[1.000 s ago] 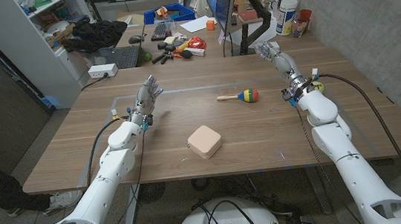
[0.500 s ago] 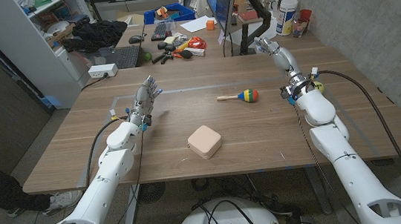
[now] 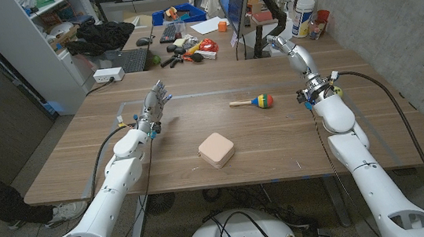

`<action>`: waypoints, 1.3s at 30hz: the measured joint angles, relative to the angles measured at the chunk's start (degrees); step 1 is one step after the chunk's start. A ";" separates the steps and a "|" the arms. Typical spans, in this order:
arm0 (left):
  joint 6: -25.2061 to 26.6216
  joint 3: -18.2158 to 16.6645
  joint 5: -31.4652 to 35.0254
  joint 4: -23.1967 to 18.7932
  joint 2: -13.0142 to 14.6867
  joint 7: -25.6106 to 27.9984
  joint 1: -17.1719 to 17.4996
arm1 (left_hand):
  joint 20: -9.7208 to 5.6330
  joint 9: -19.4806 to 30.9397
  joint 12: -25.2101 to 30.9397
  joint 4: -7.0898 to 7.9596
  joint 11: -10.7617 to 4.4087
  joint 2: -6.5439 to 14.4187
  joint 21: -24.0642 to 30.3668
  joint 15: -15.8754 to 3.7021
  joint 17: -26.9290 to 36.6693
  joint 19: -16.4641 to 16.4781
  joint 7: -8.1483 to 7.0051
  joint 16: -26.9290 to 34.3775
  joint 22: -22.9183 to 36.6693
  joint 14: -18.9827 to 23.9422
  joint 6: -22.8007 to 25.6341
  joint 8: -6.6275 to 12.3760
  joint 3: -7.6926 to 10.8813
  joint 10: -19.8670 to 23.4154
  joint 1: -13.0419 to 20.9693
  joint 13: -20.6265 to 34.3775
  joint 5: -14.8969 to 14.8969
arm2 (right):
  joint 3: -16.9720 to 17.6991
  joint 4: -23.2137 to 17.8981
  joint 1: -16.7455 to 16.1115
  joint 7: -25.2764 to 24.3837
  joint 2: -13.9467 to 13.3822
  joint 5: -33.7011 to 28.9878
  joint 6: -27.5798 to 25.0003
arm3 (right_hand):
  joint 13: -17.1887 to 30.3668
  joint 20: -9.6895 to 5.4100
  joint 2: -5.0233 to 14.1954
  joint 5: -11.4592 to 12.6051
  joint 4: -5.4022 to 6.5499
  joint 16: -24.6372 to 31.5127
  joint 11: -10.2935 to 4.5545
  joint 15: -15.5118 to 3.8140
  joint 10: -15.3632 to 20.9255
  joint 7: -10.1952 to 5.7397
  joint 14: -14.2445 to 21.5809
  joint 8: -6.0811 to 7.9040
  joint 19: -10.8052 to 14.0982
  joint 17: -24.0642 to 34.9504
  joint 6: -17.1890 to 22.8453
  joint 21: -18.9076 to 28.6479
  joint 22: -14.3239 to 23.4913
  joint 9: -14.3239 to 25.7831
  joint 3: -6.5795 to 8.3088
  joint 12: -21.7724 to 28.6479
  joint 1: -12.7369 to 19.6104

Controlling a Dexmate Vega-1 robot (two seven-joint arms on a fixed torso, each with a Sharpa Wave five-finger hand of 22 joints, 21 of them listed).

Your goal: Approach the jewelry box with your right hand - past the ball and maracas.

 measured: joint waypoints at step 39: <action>1.82 0.34 1.81 -2.78 -0.27 1.37 0.76 | 0.00 0.00 0.00 -0.15 0.00 0.00 -0.14 0.00 0.00 0.00 0.00 0.00 0.00 0.00 0.00 0.00 -0.16 0.00 0.00 0.00 0.22 | 2.23 -2.24 -2.38 0.33 -0.59 -2.27 11.72 | 0.01 0.11 0.07 0.23 -0.28 -0.01 -0.01 0.01 3.22 -0.22 3.05 -0.27 2.76 0.01 3.51 0.45 -0.01 0.00 1.14 0.00 0.54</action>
